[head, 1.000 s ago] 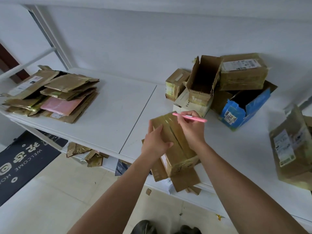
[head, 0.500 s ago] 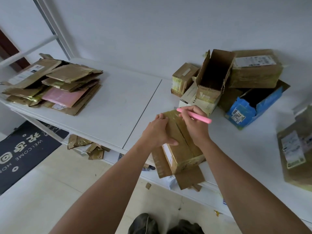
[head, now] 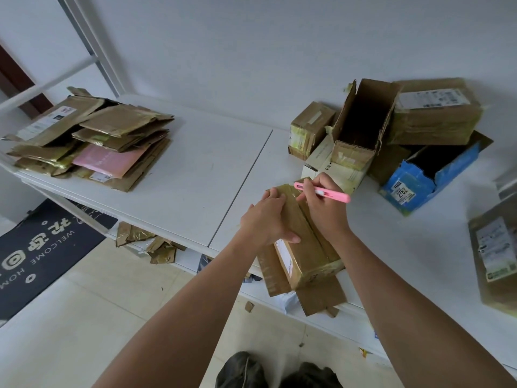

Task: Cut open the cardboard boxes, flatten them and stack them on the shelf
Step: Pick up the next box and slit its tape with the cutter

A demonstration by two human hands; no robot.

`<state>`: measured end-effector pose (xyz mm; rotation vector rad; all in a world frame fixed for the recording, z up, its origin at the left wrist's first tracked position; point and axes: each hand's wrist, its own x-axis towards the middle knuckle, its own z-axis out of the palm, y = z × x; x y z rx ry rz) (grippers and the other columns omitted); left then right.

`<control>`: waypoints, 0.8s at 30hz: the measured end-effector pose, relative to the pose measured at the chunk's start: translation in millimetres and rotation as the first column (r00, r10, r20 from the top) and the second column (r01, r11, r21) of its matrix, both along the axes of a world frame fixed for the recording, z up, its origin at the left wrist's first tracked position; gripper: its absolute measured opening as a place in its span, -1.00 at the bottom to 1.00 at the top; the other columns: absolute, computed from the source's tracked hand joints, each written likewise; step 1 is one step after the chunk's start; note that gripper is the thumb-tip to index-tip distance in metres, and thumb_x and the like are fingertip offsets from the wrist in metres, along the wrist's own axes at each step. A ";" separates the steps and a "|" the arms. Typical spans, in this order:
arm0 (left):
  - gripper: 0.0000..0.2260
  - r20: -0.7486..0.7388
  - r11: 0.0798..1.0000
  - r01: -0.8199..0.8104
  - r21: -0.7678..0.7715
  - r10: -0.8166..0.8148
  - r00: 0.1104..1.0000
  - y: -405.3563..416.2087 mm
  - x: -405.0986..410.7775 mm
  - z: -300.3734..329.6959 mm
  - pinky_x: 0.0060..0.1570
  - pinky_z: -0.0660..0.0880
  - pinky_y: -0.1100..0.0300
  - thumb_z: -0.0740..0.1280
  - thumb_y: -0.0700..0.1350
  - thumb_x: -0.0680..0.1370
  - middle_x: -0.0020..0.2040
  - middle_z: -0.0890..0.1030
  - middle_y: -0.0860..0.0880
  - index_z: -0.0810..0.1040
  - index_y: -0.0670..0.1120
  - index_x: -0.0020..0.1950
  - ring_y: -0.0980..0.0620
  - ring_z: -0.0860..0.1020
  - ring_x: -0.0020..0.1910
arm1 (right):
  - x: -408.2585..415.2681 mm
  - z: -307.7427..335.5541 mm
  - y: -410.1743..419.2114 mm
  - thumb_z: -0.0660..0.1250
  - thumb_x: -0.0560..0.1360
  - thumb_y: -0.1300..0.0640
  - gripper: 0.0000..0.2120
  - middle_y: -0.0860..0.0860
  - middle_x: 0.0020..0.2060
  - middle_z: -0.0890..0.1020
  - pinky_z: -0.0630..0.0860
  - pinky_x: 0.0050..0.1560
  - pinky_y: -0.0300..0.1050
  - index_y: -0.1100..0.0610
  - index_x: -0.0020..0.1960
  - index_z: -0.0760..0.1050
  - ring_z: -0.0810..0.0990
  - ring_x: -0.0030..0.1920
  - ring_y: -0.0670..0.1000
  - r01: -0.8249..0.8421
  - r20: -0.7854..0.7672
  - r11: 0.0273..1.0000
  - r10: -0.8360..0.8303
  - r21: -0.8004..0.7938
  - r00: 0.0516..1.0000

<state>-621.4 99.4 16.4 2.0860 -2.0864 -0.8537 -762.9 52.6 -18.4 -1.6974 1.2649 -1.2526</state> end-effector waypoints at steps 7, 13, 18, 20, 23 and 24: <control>-0.15 0.041 1.000 -0.002 0.013 0.002 0.999 -2.3 -0.7 0.4 0.40 0.29 -0.12 0.56 0.14 0.35 0.59 0.12 -0.02 0.27 -0.09 0.52 -0.03 0.16 0.54 | 1.4 1.4 0.3 0.27 0.61 0.25 -0.79 0.10 -0.36 0.61 0.50 -0.28 -0.28 0.18 -0.20 0.37 0.65 -0.27 0.02 -0.061 -0.103 0.998 0.058 -0.030 0.993; -0.16 0.067 1.000 -0.004 0.024 0.003 0.998 -0.9 -2.5 4.9 0.40 0.30 -0.12 0.55 0.14 0.36 0.58 0.13 0.00 0.26 -0.07 0.53 -0.02 0.20 0.52 | -4.5 5.3 3.1 0.26 0.61 0.28 -0.77 0.16 -0.40 0.54 0.45 -0.33 -0.08 0.29 -0.22 0.37 0.53 -0.35 0.08 -0.124 -0.149 0.992 0.118 -0.027 0.982; -0.19 0.015 1.000 -0.020 0.008 0.020 1.000 2.3 -0.3 4.6 0.40 0.29 -0.13 0.55 0.12 0.37 0.56 0.17 -0.01 0.29 -0.08 0.52 -0.05 0.21 0.51 | -17.2 5.3 12.3 0.27 0.60 0.29 -0.76 0.16 -0.43 0.50 0.45 -0.37 -0.10 0.31 -0.23 0.36 0.53 -0.41 -0.03 -0.152 -0.200 0.986 0.137 -0.063 0.970; -0.17 0.010 1.000 -0.024 0.005 0.024 1.000 2.9 0.6 4.2 0.41 0.29 -0.14 0.55 0.12 0.37 0.58 0.16 0.00 0.27 -0.07 0.53 -0.05 0.19 0.53 | -23.7 4.2 20.0 0.28 0.59 0.29 -0.76 0.14 -0.45 0.49 0.41 -0.41 -0.22 0.32 -0.23 0.36 0.55 -0.41 -0.05 -0.163 -0.215 0.984 0.145 -0.069 0.966; -0.15 0.023 1.000 -0.029 0.002 0.029 0.999 2.9 0.8 3.2 0.38 0.29 -0.13 0.55 0.14 0.36 0.58 0.15 0.02 0.25 -0.06 0.54 -0.05 0.19 0.53 | -36.9 2.1 37.9 0.31 0.57 0.29 -0.76 0.08 -0.48 0.49 0.39 -0.44 -0.25 0.29 -0.25 0.37 0.54 -0.44 -0.04 -0.178 -0.206 0.984 0.168 -0.027 0.964; -0.15 0.027 1.000 -0.030 0.000 0.030 0.999 2.8 0.8 2.9 0.36 0.30 -0.13 0.55 0.14 0.36 0.58 0.16 0.01 0.26 -0.06 0.54 -0.05 0.20 0.53 | -43.0 1.6 45.3 0.31 0.57 0.29 -0.76 0.04 -0.49 0.50 0.40 -0.46 -0.29 0.27 -0.26 0.38 0.54 -0.45 -0.06 -0.180 -0.191 0.984 0.176 -0.004 0.966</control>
